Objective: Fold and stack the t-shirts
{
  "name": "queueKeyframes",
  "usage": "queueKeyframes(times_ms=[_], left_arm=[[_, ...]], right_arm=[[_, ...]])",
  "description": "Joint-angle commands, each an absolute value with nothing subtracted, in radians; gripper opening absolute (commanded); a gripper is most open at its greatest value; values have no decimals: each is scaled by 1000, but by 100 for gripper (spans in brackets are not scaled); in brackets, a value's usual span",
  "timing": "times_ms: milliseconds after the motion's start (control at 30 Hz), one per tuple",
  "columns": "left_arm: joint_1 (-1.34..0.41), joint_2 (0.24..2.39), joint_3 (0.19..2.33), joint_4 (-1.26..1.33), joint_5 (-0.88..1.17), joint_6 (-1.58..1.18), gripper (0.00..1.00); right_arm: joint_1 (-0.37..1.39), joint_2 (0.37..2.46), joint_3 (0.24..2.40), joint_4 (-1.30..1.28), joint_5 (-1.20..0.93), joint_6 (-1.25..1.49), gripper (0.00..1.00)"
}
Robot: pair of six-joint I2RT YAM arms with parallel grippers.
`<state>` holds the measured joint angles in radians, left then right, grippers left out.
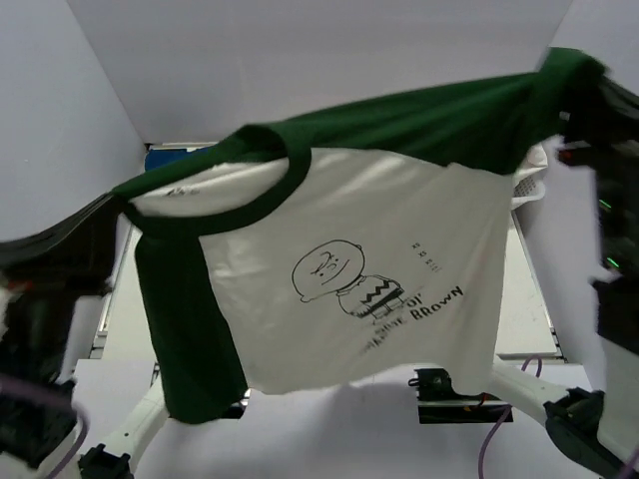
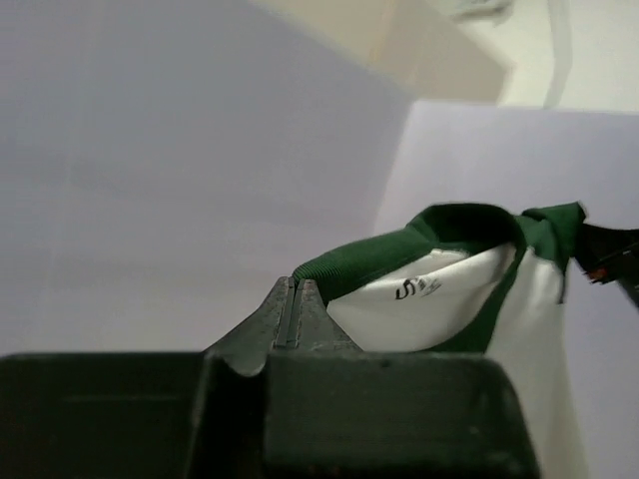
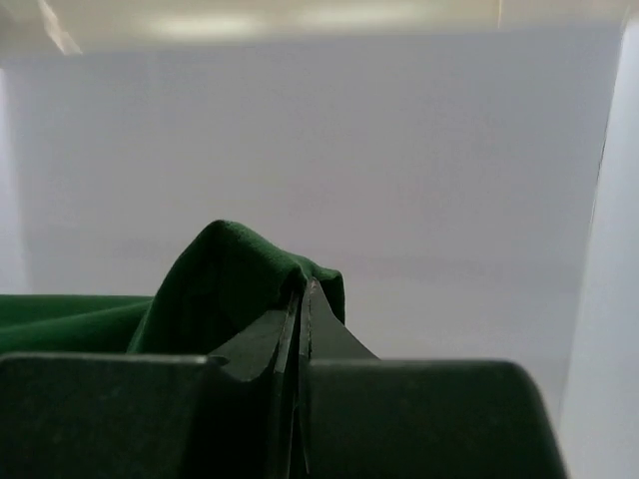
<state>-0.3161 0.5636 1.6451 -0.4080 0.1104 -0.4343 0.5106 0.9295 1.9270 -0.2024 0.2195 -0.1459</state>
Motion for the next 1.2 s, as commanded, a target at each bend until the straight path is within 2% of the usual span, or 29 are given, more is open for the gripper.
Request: queueKeyframes(times_ms=[0,33,200,333,433,467,500,533,567,600,700,800,900,967,1067,1167], left_arm=[[-302,629,1485,-358,-98,-416,0],[-302,653,1377,-324,-194,-426,0],[-304,771,1104,-412,-680,-526,0],[-293,899,952,-529,-874,-699,1],[-259,1030,897,-552,-849,-738,46],[-250,1066,897,-572,-848,-738,69],[-250,1100,920,-595,-839,-755,99],[-239,1129,942,-616,-839,-755,100],[-239,1170,962,-650,-839,-765,100],[-239,1170,995,-650,-816,-765,100],[-239,1148,991,-527,-659,-625,100],[-239,1114,936,-318,-390,-456,100],[-261,1149,916,-192,-186,-356,100],[-261,1242,957,-170,-24,-318,100],[-261,1436,1064,-170,148,-247,100],[-261,1596,1193,-206,234,-210,100]], right_arm=[[494,1078,1827,-123,414,-222,0],[494,1142,1798,-83,423,-216,0],[477,1360,1603,-11,411,-148,0],[460,1650,1555,32,313,-80,0],[462,1870,1642,2,313,-74,33],[465,1912,1717,-68,321,-72,43],[463,2010,1753,-142,324,-72,61],[466,2029,1811,-175,325,-66,64],[466,2045,1825,-213,315,-77,71],[469,2043,1818,-230,304,-89,90],[480,1948,1705,-216,328,-40,90],[469,1810,1548,-232,351,133,90],[471,1674,1315,-270,327,274,90],[469,1597,1205,-299,235,369,90],[469,1523,1062,-308,219,492,90],[468,1494,994,-322,210,566,90]])
